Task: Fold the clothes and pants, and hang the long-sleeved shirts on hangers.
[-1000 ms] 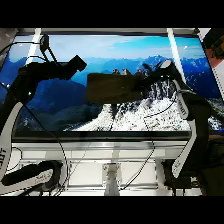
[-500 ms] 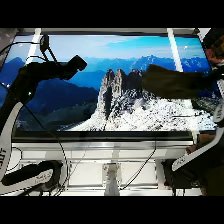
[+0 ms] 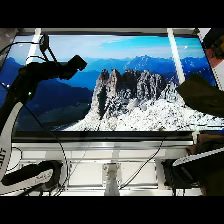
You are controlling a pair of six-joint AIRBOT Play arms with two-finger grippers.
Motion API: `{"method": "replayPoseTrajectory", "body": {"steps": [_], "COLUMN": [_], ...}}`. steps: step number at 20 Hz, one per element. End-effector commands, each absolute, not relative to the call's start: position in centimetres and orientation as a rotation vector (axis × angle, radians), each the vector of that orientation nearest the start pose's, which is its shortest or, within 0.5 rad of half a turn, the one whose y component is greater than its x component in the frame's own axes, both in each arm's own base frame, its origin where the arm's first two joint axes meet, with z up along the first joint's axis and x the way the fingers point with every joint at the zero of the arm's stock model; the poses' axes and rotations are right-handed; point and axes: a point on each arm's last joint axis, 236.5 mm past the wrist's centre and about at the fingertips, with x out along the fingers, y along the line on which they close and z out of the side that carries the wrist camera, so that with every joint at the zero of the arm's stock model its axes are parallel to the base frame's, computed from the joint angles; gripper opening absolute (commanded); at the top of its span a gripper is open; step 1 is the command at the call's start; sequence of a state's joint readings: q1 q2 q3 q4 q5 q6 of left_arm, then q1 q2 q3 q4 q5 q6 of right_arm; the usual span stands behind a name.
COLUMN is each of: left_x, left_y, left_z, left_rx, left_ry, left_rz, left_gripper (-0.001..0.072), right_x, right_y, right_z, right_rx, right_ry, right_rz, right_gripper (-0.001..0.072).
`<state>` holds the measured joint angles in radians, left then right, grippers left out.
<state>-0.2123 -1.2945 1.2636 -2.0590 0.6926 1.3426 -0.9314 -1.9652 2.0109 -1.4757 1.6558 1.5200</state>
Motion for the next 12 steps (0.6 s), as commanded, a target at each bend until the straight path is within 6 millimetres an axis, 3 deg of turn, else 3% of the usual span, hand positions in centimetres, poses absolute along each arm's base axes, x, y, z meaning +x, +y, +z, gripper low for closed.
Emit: {"method": "replayPoseTrajectory", "body": {"steps": [1,2,3,4,6,8,9,10,11,12], "left_x": [47.2,47.2,47.2,47.2,47.2,47.2,47.2,47.5,47.8,48.0], "left_y": [-17.4,-17.4,-17.4,-17.4,-17.4,-17.4,-17.3,-16.9,-16.3,-15.5], "left_z": [12.1,12.1,12.1,12.1,12.1,12.1,12.1,12.4,12.7,13.4], "left_rx": [-0.61,-0.61,-0.61,-0.609,-0.609,-0.607,-0.59,-0.536,-0.479,-0.455], "left_ry": [0.801,0.801,0.801,0.801,0.801,0.801,0.795,0.769,0.738,0.714], "left_rz": [-0.275,-0.275,-0.275,-0.275,-0.275,-0.275,-0.28,-0.291,-0.305,-0.303], "left_gripper": [0.0685,0.0686,0.0686,0.0686,0.0685,0.0685,0.0683,0.0652,0.0569,0.0382], "right_x": [27.9,27.8,27.4,27.0,26.5,27.2,29.0,32.0,35.6,39.0], "right_y": [-37.7,-37.5,-37.1,-36.9,-37.4,-38.2,-37.8,-36.1,-33.2,-29.6], "right_z": [-3.0,-2.9,-2.8,-2.5,-1.3,0.9,2.3,4.0,6.6,10.0], "right_rx": [0.79,0.795,0.806,0.811,0.803,0.79,0.832,0.887,0.944,0.987], "right_ry": [1.452,1.46,1.48,1.492,1.488,1.41,1.321,1.223,1.114,1.004], "right_rz": [-0.649,-0.646,-0.644,-0.65,-0.695,-0.732,-0.713,-0.589,-0.391,-0.171], "right_gripper": [0.0068,0.0292,0.0569,0.0667,0.0673,0.0672,0.0638,0.0357,0.0049,0.0034]}}
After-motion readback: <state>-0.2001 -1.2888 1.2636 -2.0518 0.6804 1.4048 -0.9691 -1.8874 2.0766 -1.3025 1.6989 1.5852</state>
